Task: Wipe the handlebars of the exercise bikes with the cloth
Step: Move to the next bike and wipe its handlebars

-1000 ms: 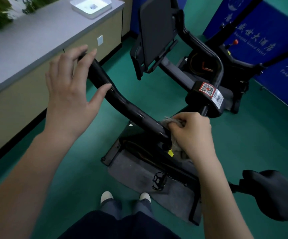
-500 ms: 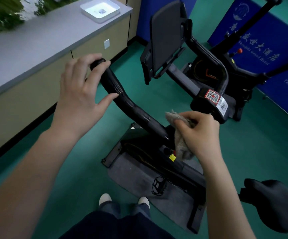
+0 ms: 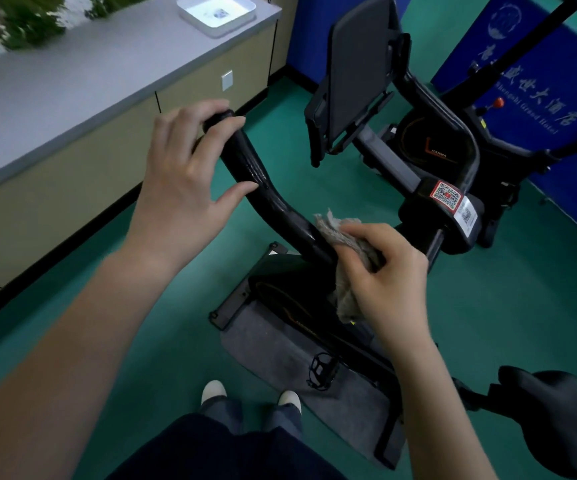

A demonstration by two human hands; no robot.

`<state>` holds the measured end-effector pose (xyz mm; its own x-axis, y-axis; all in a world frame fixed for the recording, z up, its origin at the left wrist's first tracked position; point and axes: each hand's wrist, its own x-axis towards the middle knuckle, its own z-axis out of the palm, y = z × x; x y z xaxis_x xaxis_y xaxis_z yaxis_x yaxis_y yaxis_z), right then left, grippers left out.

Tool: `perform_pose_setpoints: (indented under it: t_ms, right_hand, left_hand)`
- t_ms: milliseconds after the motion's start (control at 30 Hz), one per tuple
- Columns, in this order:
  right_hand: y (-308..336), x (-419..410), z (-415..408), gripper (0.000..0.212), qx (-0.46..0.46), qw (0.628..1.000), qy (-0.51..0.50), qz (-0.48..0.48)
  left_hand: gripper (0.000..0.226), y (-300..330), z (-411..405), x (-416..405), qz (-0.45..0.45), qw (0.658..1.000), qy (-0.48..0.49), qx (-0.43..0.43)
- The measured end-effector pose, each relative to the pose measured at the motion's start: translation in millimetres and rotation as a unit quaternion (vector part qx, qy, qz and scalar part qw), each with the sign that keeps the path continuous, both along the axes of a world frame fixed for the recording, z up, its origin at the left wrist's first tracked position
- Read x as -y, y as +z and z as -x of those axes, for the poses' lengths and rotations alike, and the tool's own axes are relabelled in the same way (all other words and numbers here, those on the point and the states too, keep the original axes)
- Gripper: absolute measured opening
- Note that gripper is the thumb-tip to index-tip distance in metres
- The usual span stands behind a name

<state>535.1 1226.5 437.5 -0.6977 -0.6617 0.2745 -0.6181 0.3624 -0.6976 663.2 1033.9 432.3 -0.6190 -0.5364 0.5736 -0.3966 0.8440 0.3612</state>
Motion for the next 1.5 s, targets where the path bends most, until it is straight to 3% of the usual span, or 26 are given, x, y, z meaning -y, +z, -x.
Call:
perform_pose_setpoints:
  t_ms: [200,467,733,967,1233,1300,1433,1500]
  right_hand:
    - [-5,13,-8,0.016,-0.023,0.999,0.013,0.022]
    - [5,21,9,0.014,0.020,0.999,0.038,0.024]
    - [-4,37,24,0.016,0.014,0.989,0.149,0.013]
    - [5,66,53,0.018,0.011,0.940,0.341,0.028]
    - [10,45,90,0.016,0.032,0.840,0.540,-0.045]
    - [11,41,93,0.014,0.033,0.826,0.562,-0.036]
    - [21,60,87,0.014,0.000,0.833,0.553,0.021]
    - [24,72,79,0.015,-0.028,0.821,0.570,0.000]
  left_hand:
    - [0.062,1,0,-4,-0.020,1.000,0.001,-0.009]
    - [0.071,3,-3,-9,-0.036,0.999,0.012,-0.002]
    - [0.072,-8,-6,-35,-0.120,0.986,0.112,-0.026]
    - [0.062,-21,7,-75,-0.179,0.968,0.168,-0.052]
    - [0.066,-26,21,-95,-0.184,0.963,0.192,-0.052]
    - [0.065,-27,20,-94,-0.185,0.962,0.194,-0.058]
    - [0.063,-28,19,-94,-0.196,0.960,0.181,-0.082]
    - [0.063,-27,18,-94,-0.206,0.959,0.172,-0.090]
